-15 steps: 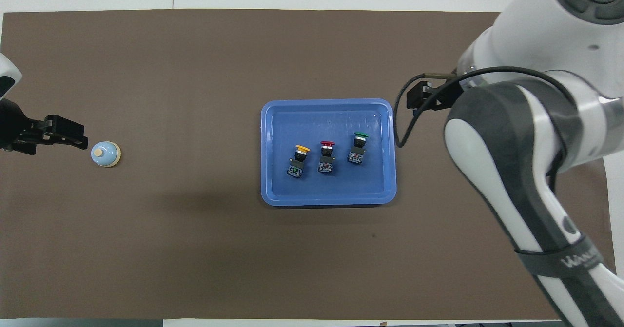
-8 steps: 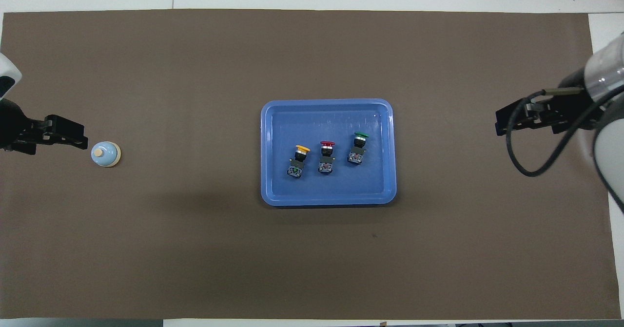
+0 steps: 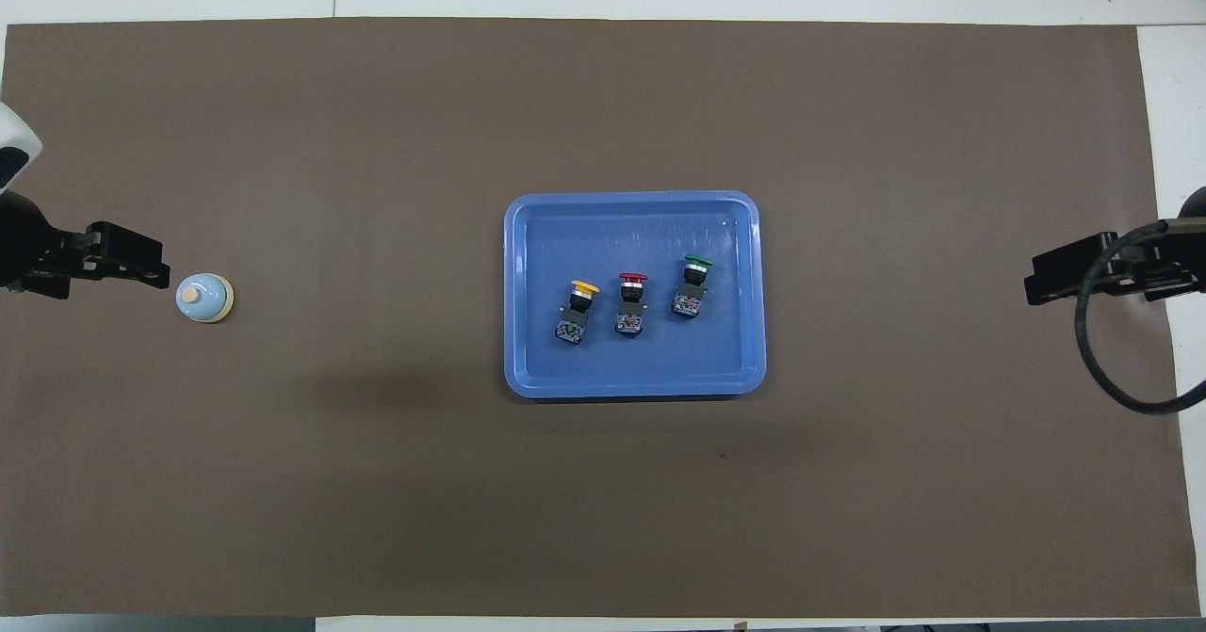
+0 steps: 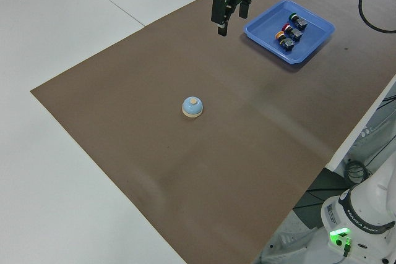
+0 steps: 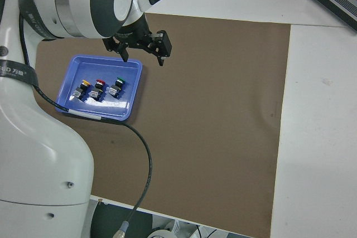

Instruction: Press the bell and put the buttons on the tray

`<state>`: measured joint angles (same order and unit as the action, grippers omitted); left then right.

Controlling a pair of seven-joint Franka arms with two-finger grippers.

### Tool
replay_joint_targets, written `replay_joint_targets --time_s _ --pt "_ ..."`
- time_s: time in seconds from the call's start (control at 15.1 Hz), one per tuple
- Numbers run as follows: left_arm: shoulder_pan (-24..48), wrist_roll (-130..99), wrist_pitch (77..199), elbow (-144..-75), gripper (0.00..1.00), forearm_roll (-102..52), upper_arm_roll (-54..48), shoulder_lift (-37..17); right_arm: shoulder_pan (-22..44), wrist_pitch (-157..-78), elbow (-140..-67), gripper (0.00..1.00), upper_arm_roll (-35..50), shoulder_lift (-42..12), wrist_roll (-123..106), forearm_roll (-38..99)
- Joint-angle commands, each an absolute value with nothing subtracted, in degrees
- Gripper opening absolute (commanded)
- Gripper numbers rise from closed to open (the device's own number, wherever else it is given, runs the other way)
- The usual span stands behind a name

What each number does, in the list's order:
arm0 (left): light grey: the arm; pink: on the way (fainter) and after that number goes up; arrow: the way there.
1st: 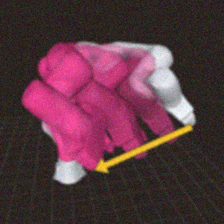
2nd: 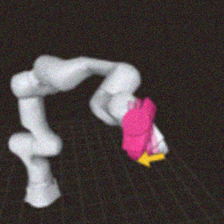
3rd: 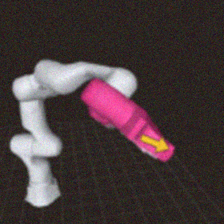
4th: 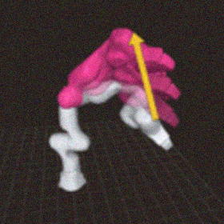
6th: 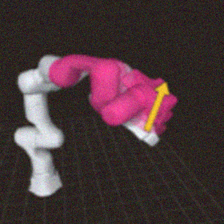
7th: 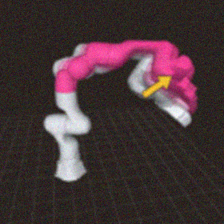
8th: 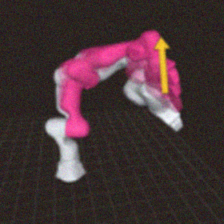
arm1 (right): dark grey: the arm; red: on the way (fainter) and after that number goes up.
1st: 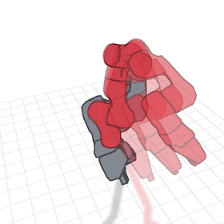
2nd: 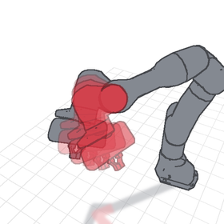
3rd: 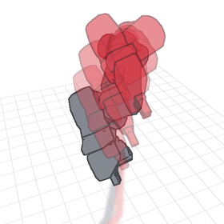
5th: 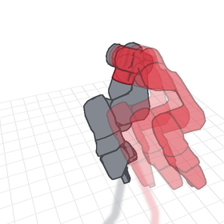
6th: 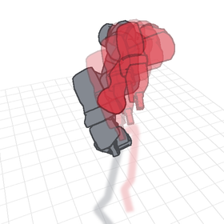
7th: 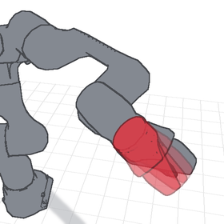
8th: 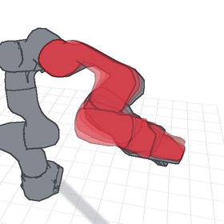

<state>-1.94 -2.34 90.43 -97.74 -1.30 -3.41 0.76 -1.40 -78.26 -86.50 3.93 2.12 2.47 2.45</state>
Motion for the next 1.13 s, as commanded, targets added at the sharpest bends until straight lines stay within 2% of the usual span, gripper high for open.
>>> replay_joint_targets --time_s 0.0,0.53,0.6,0.73,0.8,0.93,1.06 --pt "-1.93 -2.72 91.05 -98.26 1.00 -1.49 -3.25 1.58 -3.16 -78.66 -87.01 1.00 5.10 2.46 2.37 2.02" --pt "-1.93 -2.56 93.49 -98.96 1.00 -1.49 -3.25 1.67 -2.99 -78.57 -86.92 1.00 5.36 2.55 2.02 0.09" --pt "-2.02 -2.72 96.39 -100.36 0.92 -1.49 -3.25 2.10 -2.99 -78.57 -86.84 1.00 5.45 2.55 2.11 0.26" --pt "-2.98 -2.90 98.79 -102.56 0.17 -1.41 -3.08 2.46 -3.08 -78.49 -86.84 1.00 5.45 2.64 2.20 0.53" --pt "-5.51 -2.73 99.40 -104.40 0.00 -1.41 -3.08 2.46 -3.08 -78.49 -86.84 1.00 5.54 2.64 2.20 0.61" --pt "-8.96 -2.46 106.74 -109.57 0.00 -1.41 -3.16 1.76 -3.08 -78.49 -86.84 1.00 5.45 2.90 2.20 0.88" --pt "-9.40 0.16 113.09 -112.75 0.00 -1.41 -3.08 -1.73 -2.90 -78.49 -86.92 1.00 5.45 3.08 2.29 0.97"
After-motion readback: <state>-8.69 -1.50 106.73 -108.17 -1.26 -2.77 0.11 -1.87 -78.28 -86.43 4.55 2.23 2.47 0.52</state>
